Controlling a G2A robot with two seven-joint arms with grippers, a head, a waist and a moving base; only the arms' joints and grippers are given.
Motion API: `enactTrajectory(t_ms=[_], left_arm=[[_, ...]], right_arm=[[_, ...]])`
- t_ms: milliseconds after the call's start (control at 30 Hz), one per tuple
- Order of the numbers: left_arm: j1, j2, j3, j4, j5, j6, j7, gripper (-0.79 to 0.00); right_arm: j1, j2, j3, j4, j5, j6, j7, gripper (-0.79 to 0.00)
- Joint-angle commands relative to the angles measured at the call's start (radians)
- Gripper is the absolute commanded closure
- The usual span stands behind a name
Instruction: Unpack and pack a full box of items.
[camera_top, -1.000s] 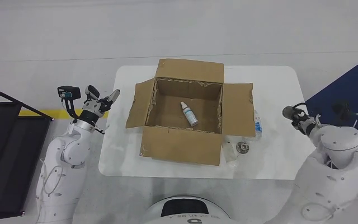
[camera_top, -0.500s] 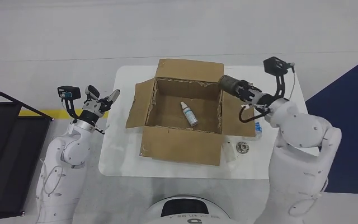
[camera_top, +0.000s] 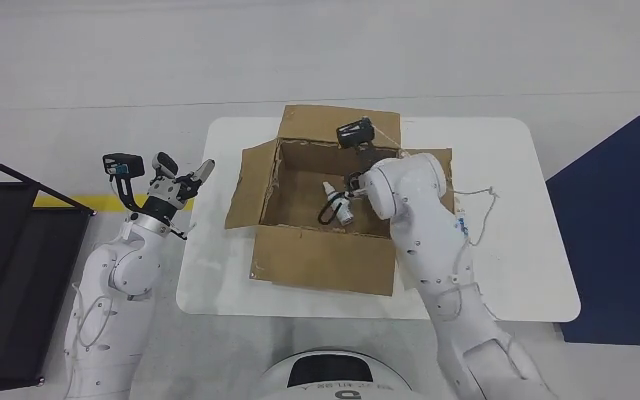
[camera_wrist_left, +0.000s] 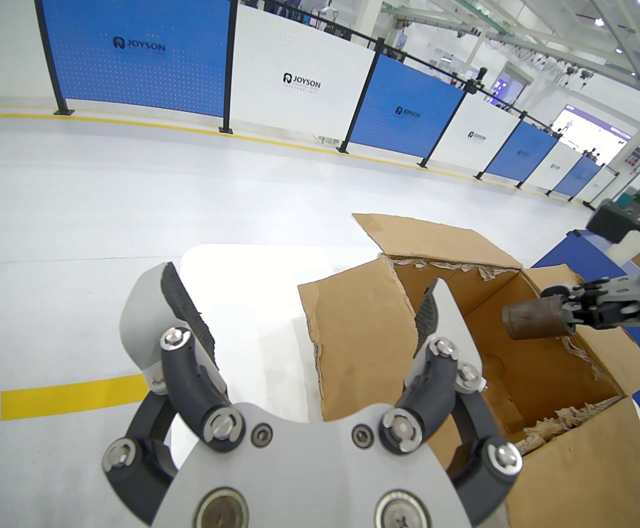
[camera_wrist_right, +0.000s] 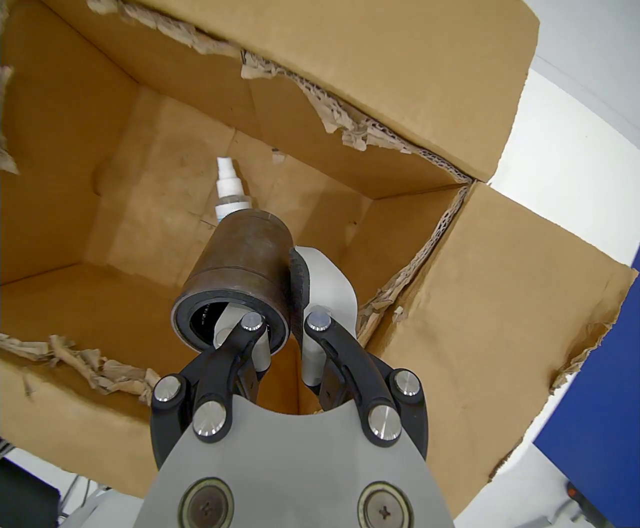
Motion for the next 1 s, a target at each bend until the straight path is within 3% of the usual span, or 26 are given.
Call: enactTrajectory(t_ms=[0, 333, 600, 633, 767, 967], left_arm=[[0.0, 0.0, 0.0, 0.0, 0.0, 0.0, 0.0, -0.785], [0.0, 0.0, 0.0, 0.0, 0.0, 0.0, 0.0, -0.785], [0.0, 0.0, 0.0, 0.0, 0.0, 0.0, 0.0, -0.785], [0.0, 0.0, 0.0, 0.0, 0.0, 0.0, 0.0, -0.785], [0.0, 0.0, 0.0, 0.0, 0.0, 0.0, 0.0, -0.785], [0.0, 0.0, 0.0, 0.0, 0.0, 0.0, 0.0, -0.785]], right_arm=[[0.014, -0.003, -0.024, 0.044, -0.037, 0.002, 0.005, 0.0], [0.101, -0.033, -0.118, 0.278, -0.082, 0.057, -0.02, 0.0], [0.185, -0.059, -0.139, 0.483, 0.002, 0.045, -0.085, 0.0], [0.19, -0.061, -0.14, 0.493, 0.006, 0.047, -0.09, -0.015], [0.194, -0.063, -0.126, 0.503, 0.028, 0.042, -0.118, -0.197], [0.155, -0.054, -0.087, 0.408, 0.012, 0.051, -0.14, -0.286]])
